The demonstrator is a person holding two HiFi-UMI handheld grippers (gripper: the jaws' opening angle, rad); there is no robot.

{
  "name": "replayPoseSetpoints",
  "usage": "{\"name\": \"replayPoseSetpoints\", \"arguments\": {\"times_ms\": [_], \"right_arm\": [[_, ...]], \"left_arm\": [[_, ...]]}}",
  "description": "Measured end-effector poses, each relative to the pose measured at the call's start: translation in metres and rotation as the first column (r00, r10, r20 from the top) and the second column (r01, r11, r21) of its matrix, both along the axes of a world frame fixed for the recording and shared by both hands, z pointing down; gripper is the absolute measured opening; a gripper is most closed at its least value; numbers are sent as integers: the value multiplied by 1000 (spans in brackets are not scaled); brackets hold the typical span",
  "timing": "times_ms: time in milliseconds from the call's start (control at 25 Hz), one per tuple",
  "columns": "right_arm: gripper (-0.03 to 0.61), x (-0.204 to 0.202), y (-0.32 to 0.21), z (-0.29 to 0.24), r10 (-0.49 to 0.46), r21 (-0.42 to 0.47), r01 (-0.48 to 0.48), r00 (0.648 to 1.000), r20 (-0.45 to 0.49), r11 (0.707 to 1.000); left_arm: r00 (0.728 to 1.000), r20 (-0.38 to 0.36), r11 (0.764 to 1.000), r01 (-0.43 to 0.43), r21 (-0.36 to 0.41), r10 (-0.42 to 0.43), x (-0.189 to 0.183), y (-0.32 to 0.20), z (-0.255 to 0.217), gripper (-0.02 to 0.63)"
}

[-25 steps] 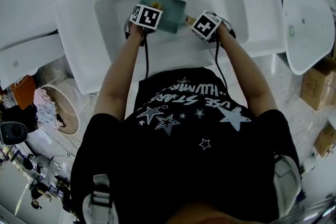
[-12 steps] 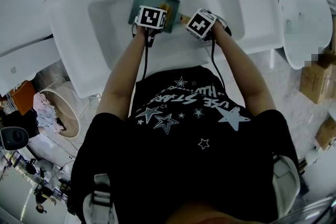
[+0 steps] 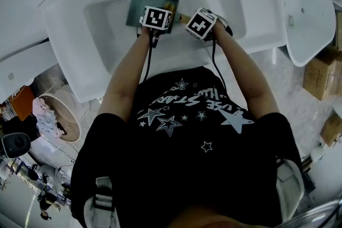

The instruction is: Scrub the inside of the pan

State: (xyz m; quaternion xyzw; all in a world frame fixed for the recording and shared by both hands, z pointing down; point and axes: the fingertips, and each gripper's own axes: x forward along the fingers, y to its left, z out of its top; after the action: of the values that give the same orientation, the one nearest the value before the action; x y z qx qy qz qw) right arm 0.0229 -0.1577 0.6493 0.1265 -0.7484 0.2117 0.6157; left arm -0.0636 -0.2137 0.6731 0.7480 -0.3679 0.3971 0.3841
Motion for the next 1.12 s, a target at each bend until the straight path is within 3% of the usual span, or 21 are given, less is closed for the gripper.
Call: {"name": "replayPoseSetpoints", "arguments": {"times_ms": [160,600,1120], "right_arm": [[149,1,0,0,0,-4,0,1000,-3,1000],[149,0,1,1,-7,-9,7,1000,-10,1000],[149,-2,2,1,-12,-24,12,1000,-5,1000]], "left_arm": [[1000,-2,1000,-25,5,25,1,0,4,43],[999,36,1000,6,22,-7,-24,-7,9,43],[988,156,997,12,71,-23,-75,-20,-1,43]]}}
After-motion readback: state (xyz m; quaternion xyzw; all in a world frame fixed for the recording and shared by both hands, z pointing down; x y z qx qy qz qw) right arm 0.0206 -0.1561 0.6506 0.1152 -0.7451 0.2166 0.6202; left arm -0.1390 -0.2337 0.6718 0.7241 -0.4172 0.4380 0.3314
